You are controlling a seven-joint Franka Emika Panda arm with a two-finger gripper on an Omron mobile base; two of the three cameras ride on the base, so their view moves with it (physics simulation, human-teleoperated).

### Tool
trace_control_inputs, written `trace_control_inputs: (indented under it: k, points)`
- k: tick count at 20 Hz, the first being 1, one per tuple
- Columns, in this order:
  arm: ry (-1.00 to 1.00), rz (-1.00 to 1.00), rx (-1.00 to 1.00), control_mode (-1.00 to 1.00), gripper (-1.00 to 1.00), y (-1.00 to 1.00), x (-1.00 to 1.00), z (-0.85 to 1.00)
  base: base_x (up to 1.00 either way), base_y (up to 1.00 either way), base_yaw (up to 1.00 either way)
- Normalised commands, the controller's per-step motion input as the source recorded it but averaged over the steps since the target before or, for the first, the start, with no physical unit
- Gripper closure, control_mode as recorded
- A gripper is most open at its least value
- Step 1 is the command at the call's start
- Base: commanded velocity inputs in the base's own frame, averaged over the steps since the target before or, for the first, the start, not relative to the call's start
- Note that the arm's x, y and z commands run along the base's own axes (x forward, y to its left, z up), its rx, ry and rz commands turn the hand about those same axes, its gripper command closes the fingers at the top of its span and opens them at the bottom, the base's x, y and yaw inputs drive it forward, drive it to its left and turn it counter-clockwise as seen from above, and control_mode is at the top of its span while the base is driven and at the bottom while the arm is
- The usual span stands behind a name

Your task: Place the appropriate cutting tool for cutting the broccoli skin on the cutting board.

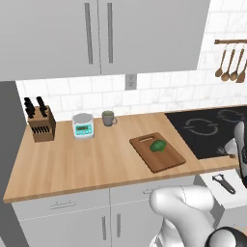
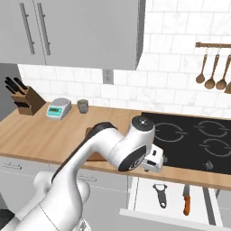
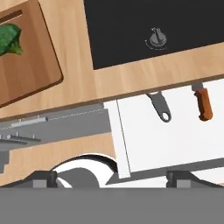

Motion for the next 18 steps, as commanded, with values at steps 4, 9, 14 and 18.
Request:
trace_control_inputs:
  k: [4,9,14,18]
  points:
    - [0.33,-0.11,0.0,-1.0,-1.0,-1.0,-0.17,-0.15,0.0,0.0,0.0]
    - [0.2,-0.07,0.0,-1.0,-1.0,-1.0,-0.27,-0.42,0.0,0.0,0.0]
    - [-0.05,-0.01,0.01,-1.0,-1.0,-0.74,-0.49,-0.77,0.0,0.0,0.0]
    - [0.01,0.0,0.0,-1.0,-1.0,-0.11,-0.02,-0.58,0.0,0.0,0.0]
